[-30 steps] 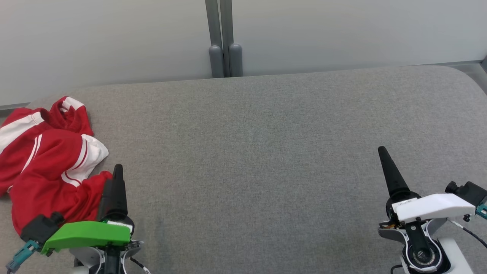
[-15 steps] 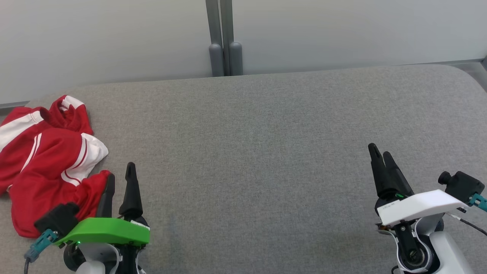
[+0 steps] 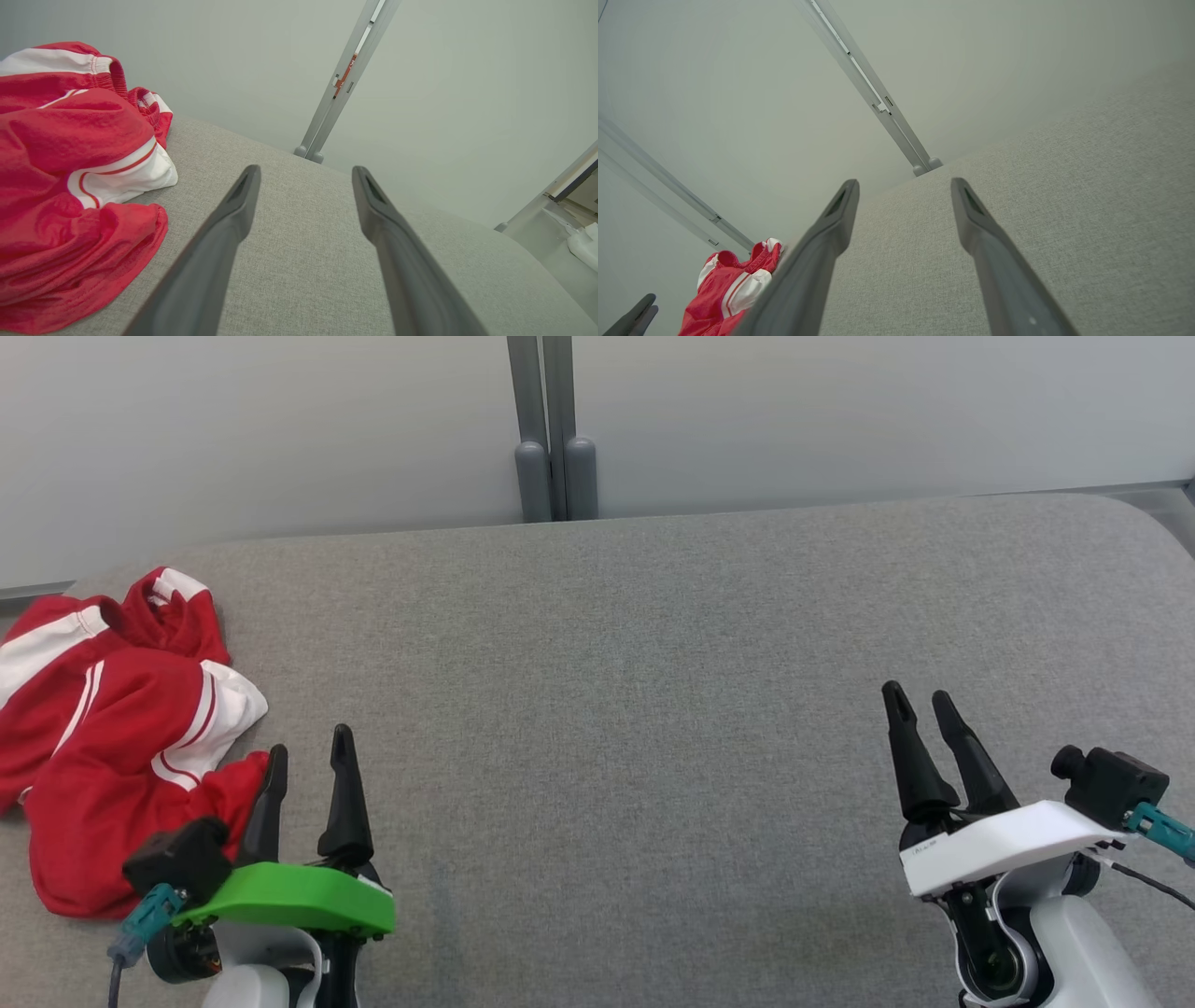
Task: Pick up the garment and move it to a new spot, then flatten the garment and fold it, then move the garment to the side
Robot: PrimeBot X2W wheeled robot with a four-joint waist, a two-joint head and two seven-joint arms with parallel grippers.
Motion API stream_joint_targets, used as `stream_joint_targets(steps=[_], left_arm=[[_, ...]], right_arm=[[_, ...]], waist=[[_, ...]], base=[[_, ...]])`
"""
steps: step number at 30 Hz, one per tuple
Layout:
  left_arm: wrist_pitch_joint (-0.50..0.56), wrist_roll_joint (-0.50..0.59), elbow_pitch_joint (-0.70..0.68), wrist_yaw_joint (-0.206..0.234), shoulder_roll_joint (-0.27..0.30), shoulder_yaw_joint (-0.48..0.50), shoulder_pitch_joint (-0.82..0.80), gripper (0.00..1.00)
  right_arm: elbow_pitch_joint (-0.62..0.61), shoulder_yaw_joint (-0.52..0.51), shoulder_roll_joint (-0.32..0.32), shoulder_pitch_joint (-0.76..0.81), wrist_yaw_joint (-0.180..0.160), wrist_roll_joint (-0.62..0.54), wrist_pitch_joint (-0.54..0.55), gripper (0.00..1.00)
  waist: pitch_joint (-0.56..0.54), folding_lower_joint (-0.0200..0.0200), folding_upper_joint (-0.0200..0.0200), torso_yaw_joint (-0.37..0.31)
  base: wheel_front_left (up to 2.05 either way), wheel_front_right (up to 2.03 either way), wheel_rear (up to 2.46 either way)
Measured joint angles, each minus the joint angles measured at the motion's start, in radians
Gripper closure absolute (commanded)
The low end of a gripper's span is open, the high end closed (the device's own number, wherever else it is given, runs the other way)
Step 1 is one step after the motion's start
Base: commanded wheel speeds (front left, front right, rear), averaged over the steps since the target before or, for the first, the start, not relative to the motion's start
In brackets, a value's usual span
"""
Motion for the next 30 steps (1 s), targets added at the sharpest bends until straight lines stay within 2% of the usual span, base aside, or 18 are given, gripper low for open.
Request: stream_joint_targets(steps=[30], left_arm=[[-0.072, 0.282, -0.005, 0.013, 0.003, -0.049, -0.004, 0.00]], right_arm=[[0.007, 0.056, -0.030, -0.016, 0.000, -0.213, -0.070, 0.00]], waist=[[0.006, 0.0000, 0.0000, 0.002]], base=[[0.00, 0.00, 0.00]])
